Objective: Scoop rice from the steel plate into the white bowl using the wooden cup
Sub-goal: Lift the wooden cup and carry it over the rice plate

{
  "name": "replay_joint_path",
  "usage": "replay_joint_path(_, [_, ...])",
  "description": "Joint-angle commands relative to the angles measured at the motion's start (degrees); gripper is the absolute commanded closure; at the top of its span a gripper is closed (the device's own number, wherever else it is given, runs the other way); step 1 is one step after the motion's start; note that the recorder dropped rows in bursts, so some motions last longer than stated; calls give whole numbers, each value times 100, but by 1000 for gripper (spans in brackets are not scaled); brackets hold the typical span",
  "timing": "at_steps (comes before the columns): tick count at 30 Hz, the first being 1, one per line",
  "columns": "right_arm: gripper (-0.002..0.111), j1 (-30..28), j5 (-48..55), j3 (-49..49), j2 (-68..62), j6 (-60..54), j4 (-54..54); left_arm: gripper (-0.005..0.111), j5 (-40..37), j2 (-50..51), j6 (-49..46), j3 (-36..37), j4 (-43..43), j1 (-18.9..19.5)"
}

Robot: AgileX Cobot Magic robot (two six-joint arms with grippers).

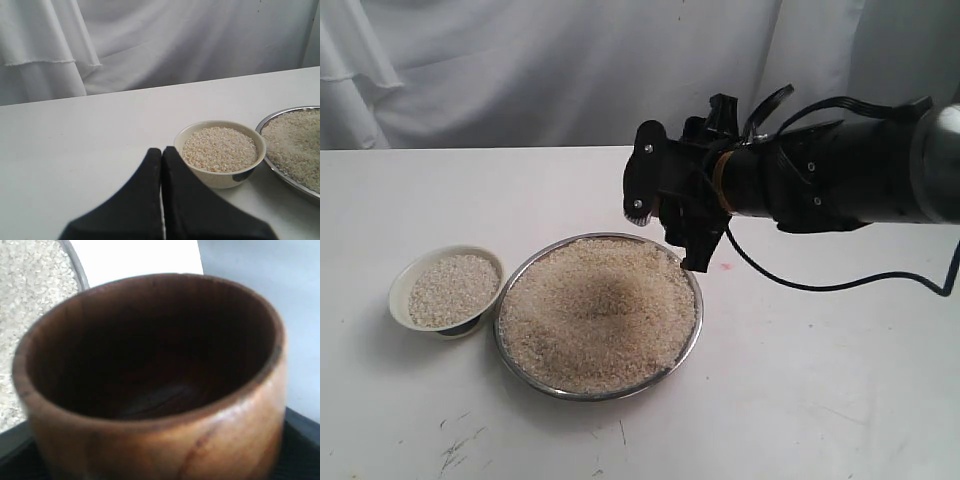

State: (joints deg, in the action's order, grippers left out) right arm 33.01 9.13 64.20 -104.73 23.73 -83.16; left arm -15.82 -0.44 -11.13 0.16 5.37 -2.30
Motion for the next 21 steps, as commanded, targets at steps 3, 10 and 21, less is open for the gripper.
replay_joint_path(3, [108, 351, 118, 38, 18, -362, 496, 107, 58, 44, 10, -16, 6, -37])
replay_joint_path(10, [108, 363, -404, 38, 144, -259, 4535, 107, 58, 44, 32, -16, 6, -37])
replay_joint_path(21, [108, 363, -389, 38, 193, -667, 4612, 107, 58, 44, 16, -16, 6, -37])
